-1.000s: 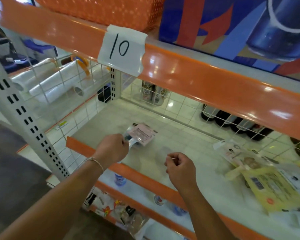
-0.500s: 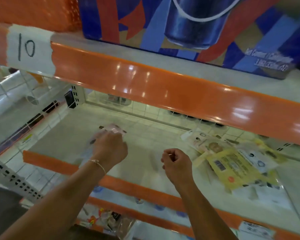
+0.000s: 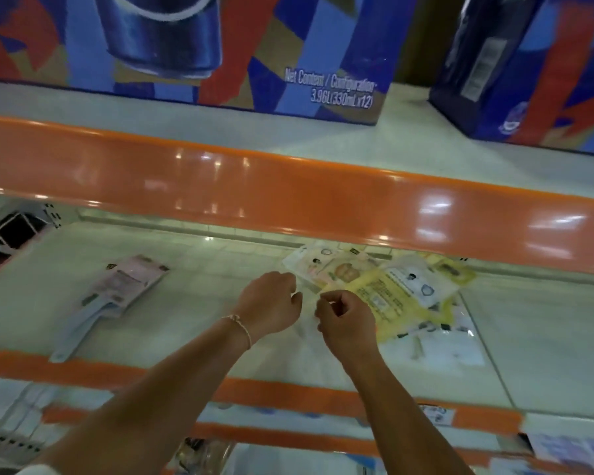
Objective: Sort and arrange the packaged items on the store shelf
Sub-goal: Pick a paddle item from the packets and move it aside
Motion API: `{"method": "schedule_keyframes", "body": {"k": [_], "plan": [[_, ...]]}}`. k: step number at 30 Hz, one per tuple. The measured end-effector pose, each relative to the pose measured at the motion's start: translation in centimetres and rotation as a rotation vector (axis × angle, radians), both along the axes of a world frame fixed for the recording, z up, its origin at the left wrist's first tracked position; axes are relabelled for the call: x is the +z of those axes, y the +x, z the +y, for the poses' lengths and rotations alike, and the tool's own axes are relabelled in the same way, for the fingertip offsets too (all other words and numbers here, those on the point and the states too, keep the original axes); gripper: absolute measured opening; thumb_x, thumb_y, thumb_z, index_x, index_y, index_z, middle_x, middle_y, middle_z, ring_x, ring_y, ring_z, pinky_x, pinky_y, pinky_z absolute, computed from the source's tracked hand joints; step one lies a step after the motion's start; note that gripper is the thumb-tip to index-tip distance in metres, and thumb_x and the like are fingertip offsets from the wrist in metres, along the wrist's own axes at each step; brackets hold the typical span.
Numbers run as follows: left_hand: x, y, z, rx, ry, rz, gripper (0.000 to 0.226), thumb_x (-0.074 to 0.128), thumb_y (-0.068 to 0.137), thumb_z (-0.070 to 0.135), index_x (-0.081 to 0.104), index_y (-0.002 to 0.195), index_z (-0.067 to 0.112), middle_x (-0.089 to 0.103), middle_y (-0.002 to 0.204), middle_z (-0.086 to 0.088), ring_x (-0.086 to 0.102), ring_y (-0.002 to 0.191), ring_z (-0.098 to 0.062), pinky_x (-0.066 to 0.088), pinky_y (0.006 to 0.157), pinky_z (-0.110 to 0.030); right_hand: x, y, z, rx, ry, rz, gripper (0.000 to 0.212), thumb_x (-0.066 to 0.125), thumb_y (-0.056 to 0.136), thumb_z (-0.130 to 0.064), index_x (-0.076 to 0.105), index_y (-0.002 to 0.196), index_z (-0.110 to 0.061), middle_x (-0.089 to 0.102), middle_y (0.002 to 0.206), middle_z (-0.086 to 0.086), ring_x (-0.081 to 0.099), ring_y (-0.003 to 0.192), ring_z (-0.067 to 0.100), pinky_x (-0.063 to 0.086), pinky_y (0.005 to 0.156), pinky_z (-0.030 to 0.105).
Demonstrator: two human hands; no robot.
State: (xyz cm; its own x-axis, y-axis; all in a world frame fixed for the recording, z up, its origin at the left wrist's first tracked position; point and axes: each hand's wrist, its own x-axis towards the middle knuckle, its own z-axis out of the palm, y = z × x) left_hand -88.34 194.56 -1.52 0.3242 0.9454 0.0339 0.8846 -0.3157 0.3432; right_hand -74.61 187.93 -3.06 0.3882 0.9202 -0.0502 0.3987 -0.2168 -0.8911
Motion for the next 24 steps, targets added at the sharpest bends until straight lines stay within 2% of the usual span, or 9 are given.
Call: {"method": "schedule_keyframes", "body": {"k": [5, 9, 13, 15, 17, 18, 20, 22, 24], "plan": [[-1.7, 2.6, -0.2, -0.032, -0.037, 0.017, 0.038, 0.047, 0.095, 0.041, 0.059, 0.120, 0.015, 0.062, 0.117, -0.004, 0.058, 0.108, -0.022, 0.048, 0.084, -0.033, -0.4, 2.4, -0.9, 0.007, -0.019, 0.025, 0.009, 0.061, 0.089, -0.025, 0.069, 0.091, -0.023, 0.071, 0.077, -0.006, 0.068, 0.073, 0.015, 0.056, 0.066, 0.031], [-2.5, 4.0, -0.6, -0.033, -0.075, 0.068, 0.038, 0.048, 0.094, 0.042, 0.059, 0.114, 0.012, 0.062, 0.115, -0.008, 0.059, 0.103, -0.024, 0.048, 0.082, -0.033, -0.9, 3.6, -1.7, 0.078, -0.049, 0.036, 0.006, 0.061, 0.090, -0.026, 0.066, 0.091, -0.028, 0.071, 0.080, -0.006, 0.068, 0.075, 0.015, 0.053, 0.064, 0.025], [-2.6, 5.0, -1.1, -0.017, -0.114, 0.060, 0.039, 0.051, 0.094, 0.043, 0.060, 0.113, 0.010, 0.063, 0.111, -0.008, 0.060, 0.102, -0.025, 0.049, 0.080, -0.033, -1.2, 4.6, -2.2, 0.107, -0.052, 0.048, 0.007, 0.063, 0.090, -0.025, 0.066, 0.087, -0.031, 0.070, 0.079, -0.007, 0.068, 0.075, 0.014, 0.054, 0.068, 0.026], [-2.5, 5.4, -1.4, -0.029, -0.168, 0.020, 0.032, 0.052, 0.093, 0.039, 0.062, 0.092, 0.009, 0.064, 0.092, -0.007, 0.061, 0.091, -0.025, 0.046, 0.069, -0.031, -1.1, 4.9, -2.3, 0.106, -0.061, 0.065, 0.007, 0.063, 0.090, -0.024, 0.067, 0.087, -0.030, 0.071, 0.079, -0.006, 0.069, 0.076, 0.015, 0.054, 0.068, 0.027], [-2.3, 5.6, -1.4, -0.020, -0.246, -0.028, 0.035, 0.053, 0.091, 0.035, 0.051, 0.063, 0.014, 0.052, 0.065, -0.001, 0.054, 0.066, -0.018, 0.035, 0.055, -0.028, -1.2, 5.2, -2.3, 0.100, -0.061, 0.080, 0.007, 0.064, 0.089, -0.025, 0.069, 0.088, -0.028, 0.072, 0.080, -0.006, 0.069, 0.076, 0.015, 0.054, 0.069, 0.027], [-2.2, 5.6, -1.4, -0.012, -0.289, -0.051, 0.040, 0.053, 0.089, 0.033, 0.043, 0.055, 0.015, 0.045, 0.056, 0.001, 0.047, 0.057, -0.016, 0.031, 0.051, -0.028, -1.1, 5.3, -2.3, 0.098, -0.061, 0.084, 0.007, 0.064, 0.089, -0.025, 0.070, 0.089, -0.028, 0.072, 0.080, -0.006, 0.069, 0.077, 0.014, 0.055, 0.069, 0.027], [-2.1, 5.4, -1.5, 0.006, -0.363, -0.080, 0.042, 0.054, 0.087, 0.034, 0.038, 0.053, 0.016, 0.039, 0.052, 0.002, 0.040, 0.050, -0.014, 0.029, 0.048, -0.027, -1.1, 5.5, -2.4, 0.096, -0.061, 0.091, 0.008, 0.063, 0.089, -0.025, 0.069, 0.087, -0.030, 0.072, 0.080, -0.006, 0.069, 0.077, 0.014, 0.056, 0.071, 0.029], [-1.7, 5.0, -1.7, 0.023, -0.446, -0.125, 0.038, 0.052, 0.091, 0.036, 0.041, 0.061, 0.016, 0.043, 0.057, 0.002, 0.039, 0.050, -0.013, 0.030, 0.047, -0.025, -0.9, 5.5, -2.4, 0.092, -0.061, 0.096, 0.011, 0.063, 0.089, -0.024, 0.068, 0.083, -0.032, 0.072, 0.079, -0.005, 0.069, 0.077, 0.016, 0.058, 0.073, 0.034], [-1.4, 4.4, -1.9, 0.073, -0.637, -0.297, 0.030, 0.050, 0.096, 0.034, 0.044, 0.073, 0.015, 0.047, 0.063, -0.001, 0.038, 0.050, -0.013, 0.029, 0.045, -0.021, -0.7, 5.2, -2.4, 0.091, -0.067, 0.116, 0.011, 0.063, 0.088, -0.023, 0.068, 0.082, -0.030, 0.072, 0.078, -0.002, 0.070, 0.076, 0.019, 0.059, 0.069, 0.038]]}}
